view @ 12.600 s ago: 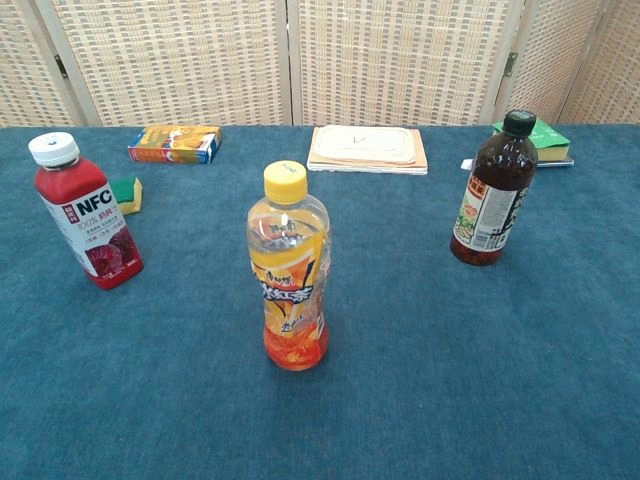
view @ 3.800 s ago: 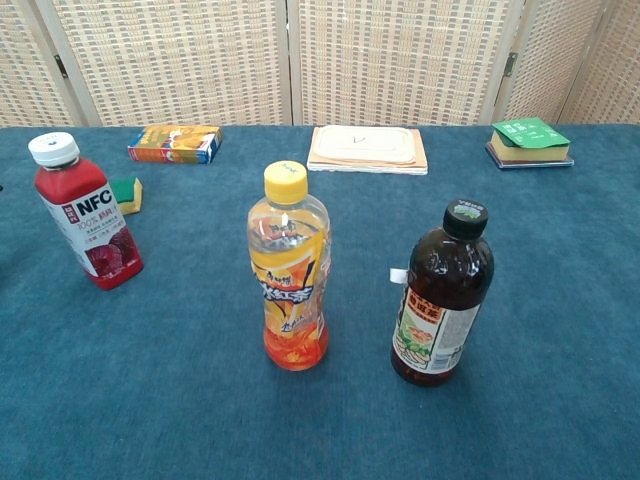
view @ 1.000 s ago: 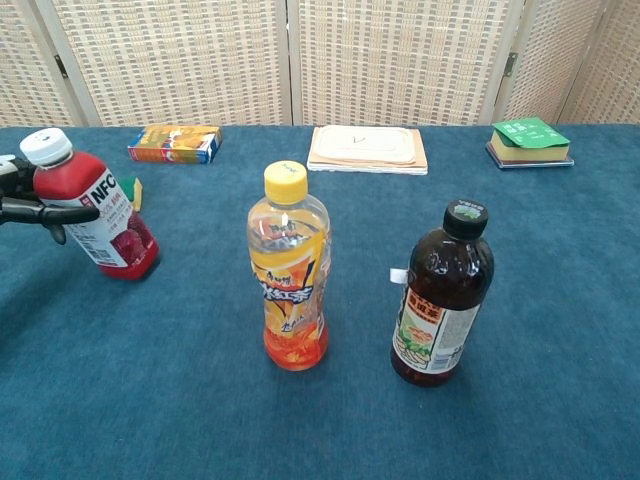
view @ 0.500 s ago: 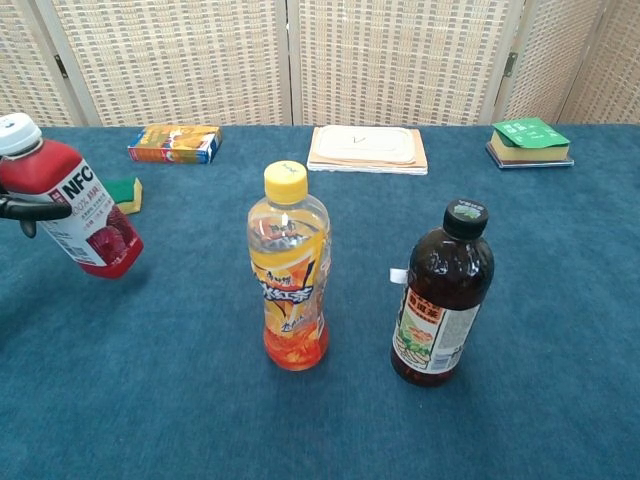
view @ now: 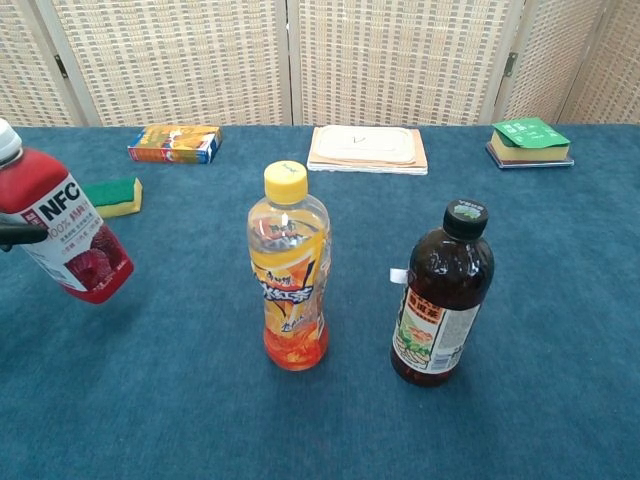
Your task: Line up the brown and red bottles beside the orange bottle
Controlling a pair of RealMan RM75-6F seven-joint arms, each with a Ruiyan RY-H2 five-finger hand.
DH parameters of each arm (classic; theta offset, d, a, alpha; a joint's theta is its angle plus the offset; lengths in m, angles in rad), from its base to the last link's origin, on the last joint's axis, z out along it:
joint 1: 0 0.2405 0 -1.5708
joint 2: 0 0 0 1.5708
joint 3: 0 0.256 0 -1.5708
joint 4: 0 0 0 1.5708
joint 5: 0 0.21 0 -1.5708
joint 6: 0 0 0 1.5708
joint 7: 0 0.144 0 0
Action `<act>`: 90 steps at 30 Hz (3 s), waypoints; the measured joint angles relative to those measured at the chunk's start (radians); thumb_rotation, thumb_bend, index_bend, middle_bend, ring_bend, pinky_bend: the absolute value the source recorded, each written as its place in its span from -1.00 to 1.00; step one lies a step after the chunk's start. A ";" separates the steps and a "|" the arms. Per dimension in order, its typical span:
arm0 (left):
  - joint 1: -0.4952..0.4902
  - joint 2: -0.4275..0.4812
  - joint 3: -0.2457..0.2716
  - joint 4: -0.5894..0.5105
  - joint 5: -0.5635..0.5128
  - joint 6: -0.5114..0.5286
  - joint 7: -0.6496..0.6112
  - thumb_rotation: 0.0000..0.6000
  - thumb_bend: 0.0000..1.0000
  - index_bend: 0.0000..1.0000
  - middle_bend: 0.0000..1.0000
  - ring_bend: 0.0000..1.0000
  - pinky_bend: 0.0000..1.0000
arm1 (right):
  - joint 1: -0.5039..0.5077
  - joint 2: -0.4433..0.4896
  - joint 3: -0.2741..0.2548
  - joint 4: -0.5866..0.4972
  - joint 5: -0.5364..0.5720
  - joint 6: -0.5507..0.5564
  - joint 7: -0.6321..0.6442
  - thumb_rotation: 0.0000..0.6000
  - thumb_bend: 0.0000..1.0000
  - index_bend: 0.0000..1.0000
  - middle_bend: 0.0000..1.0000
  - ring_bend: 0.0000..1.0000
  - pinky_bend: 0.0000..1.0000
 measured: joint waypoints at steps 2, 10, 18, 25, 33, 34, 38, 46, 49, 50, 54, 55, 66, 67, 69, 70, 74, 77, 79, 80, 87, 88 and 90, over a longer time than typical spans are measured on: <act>0.006 0.005 0.011 -0.016 0.012 0.011 0.009 1.00 -0.80 -0.06 -0.34 -0.20 0.08 | -0.001 0.001 0.000 0.000 0.000 0.000 0.000 1.00 -1.00 -0.82 -0.62 -0.65 -0.27; 0.005 -0.018 0.032 -0.038 0.021 0.012 0.031 1.00 -0.80 -0.06 -0.34 -0.20 0.08 | -0.006 0.006 0.000 -0.003 -0.002 0.005 -0.003 1.00 -1.00 -0.82 -0.62 -0.65 -0.27; -0.007 -0.045 0.047 -0.061 0.015 -0.003 0.071 1.00 -0.80 -0.06 -0.34 -0.20 0.08 | -0.015 0.016 0.000 -0.005 -0.003 0.024 0.010 1.00 -1.00 -0.82 -0.62 -0.65 -0.27; -0.019 -0.085 0.046 -0.068 -0.005 -0.007 0.121 1.00 -0.80 -0.06 -0.33 -0.20 0.08 | -0.018 0.021 0.000 -0.005 -0.010 0.028 0.017 1.00 -1.00 -0.82 -0.62 -0.65 -0.27; -0.037 -0.136 0.045 -0.059 -0.031 -0.019 0.166 1.00 -0.80 -0.06 -0.33 -0.20 0.08 | -0.020 0.023 0.002 -0.007 -0.008 0.028 0.015 1.00 -1.00 -0.82 -0.62 -0.65 -0.27; -0.039 -0.140 0.044 -0.057 -0.033 -0.020 0.171 1.00 -0.80 -0.06 -0.33 -0.20 0.08 | -0.021 0.023 0.001 -0.008 -0.010 0.029 0.015 1.00 -1.00 -0.82 -0.62 -0.65 -0.27; -0.047 -0.161 0.031 -0.047 -0.055 -0.019 0.190 1.00 -0.80 -0.06 -0.33 -0.20 0.08 | -0.023 0.024 0.001 -0.007 -0.012 0.031 0.015 1.00 -1.00 -0.82 -0.62 -0.65 -0.27; -0.062 -0.193 0.032 -0.034 -0.079 -0.032 0.235 1.00 -0.80 -0.06 -0.33 -0.20 0.08 | -0.023 0.027 0.004 -0.006 -0.008 0.031 0.019 1.00 -1.00 -0.82 -0.62 -0.65 -0.27; -0.065 -0.199 0.038 -0.032 -0.079 -0.036 0.247 1.00 -0.80 -0.06 -0.33 -0.20 0.08 | -0.025 0.027 0.005 -0.007 -0.009 0.035 0.019 1.00 -1.00 -0.82 -0.62 -0.65 -0.27; -0.065 -0.200 0.040 -0.032 -0.079 -0.036 0.249 1.00 -0.80 -0.06 -0.33 -0.20 0.08 | -0.025 0.027 0.005 -0.007 -0.009 0.035 0.020 1.00 -1.00 -0.82 -0.62 -0.65 -0.27; -0.065 -0.201 0.043 -0.033 -0.077 -0.035 0.257 1.00 -0.80 -0.06 -0.33 -0.20 0.08 | -0.025 0.027 0.005 -0.006 -0.010 0.033 0.019 1.00 -1.00 -0.82 -0.62 -0.65 -0.27; -0.066 -0.202 0.044 -0.033 -0.077 -0.035 0.260 1.00 -0.80 -0.06 -0.33 -0.20 0.08 | -0.025 0.027 0.005 -0.006 -0.010 0.033 0.019 1.00 -1.00 -0.82 -0.62 -0.65 -0.27; -0.078 -0.223 0.040 -0.029 -0.079 -0.037 0.284 1.00 -0.80 -0.06 -0.33 -0.20 0.08 | -0.026 0.027 0.006 -0.007 -0.010 0.031 0.019 1.00 -1.00 -0.82 -0.62 -0.65 -0.27; -0.078 -0.225 0.037 -0.028 -0.082 -0.036 0.284 1.00 -0.80 -0.06 -0.33 -0.20 0.08 | -0.026 0.028 0.006 -0.006 -0.010 0.031 0.020 1.00 -1.00 -0.82 -0.62 -0.65 -0.27; -0.082 -0.232 0.030 -0.024 -0.089 -0.035 0.285 1.00 -0.80 -0.06 -0.33 -0.20 0.08 | -0.026 0.028 0.006 -0.006 -0.010 0.030 0.019 1.00 -1.00 -0.82 -0.62 -0.65 -0.27; -0.083 -0.234 0.029 -0.021 -0.090 -0.036 0.287 1.00 -0.80 -0.06 -0.33 -0.20 0.08 | -0.025 0.027 0.005 -0.006 -0.011 0.029 0.019 1.00 -1.00 -0.82 -0.62 -0.65 -0.27; -0.089 -0.242 0.028 -0.008 -0.094 -0.037 0.303 1.00 -0.80 -0.06 -0.33 -0.20 0.08 | -0.025 0.027 0.006 -0.006 -0.011 0.028 0.018 1.00 -1.00 -0.82 -0.62 -0.65 -0.27; -0.089 -0.243 0.032 -0.005 -0.093 -0.036 0.311 1.00 -0.80 -0.06 -0.33 -0.20 0.08 | -0.025 0.027 0.006 -0.006 -0.009 0.025 0.017 1.00 -1.00 -0.82 -0.62 -0.65 -0.27; -0.088 -0.242 0.036 -0.006 -0.091 -0.036 0.313 1.00 -0.80 -0.06 -0.33 -0.20 0.08 | -0.024 0.026 0.006 -0.006 -0.009 0.023 0.017 1.00 -1.00 -0.82 -0.62 -0.65 -0.27; -0.088 -0.241 0.038 -0.008 -0.090 -0.036 0.313 1.00 -0.80 -0.06 -0.33 -0.20 0.08 | -0.024 0.026 0.006 -0.006 -0.008 0.022 0.017 1.00 -1.00 -0.82 -0.62 -0.65 -0.27; -0.089 -0.233 0.041 -0.017 -0.085 -0.040 0.310 1.00 -0.80 -0.20 -0.33 -0.20 0.08 | -0.024 0.026 0.006 -0.007 -0.010 0.022 0.016 1.00 -1.00 -0.82 -0.62 -0.65 -0.27; -0.090 -0.232 0.041 -0.019 -0.085 -0.041 0.310 1.00 -0.80 -0.28 -0.33 -0.20 0.08 | -0.024 0.027 0.006 -0.007 -0.009 0.022 0.017 1.00 -1.00 -0.82 -0.62 -0.65 -0.27; -0.091 -0.230 0.040 -0.021 -0.087 -0.045 0.308 1.00 -0.80 -0.46 -0.36 -0.20 0.08 | -0.025 0.027 0.006 -0.007 -0.009 0.023 0.018 1.00 -1.00 -0.82 -0.62 -0.65 -0.27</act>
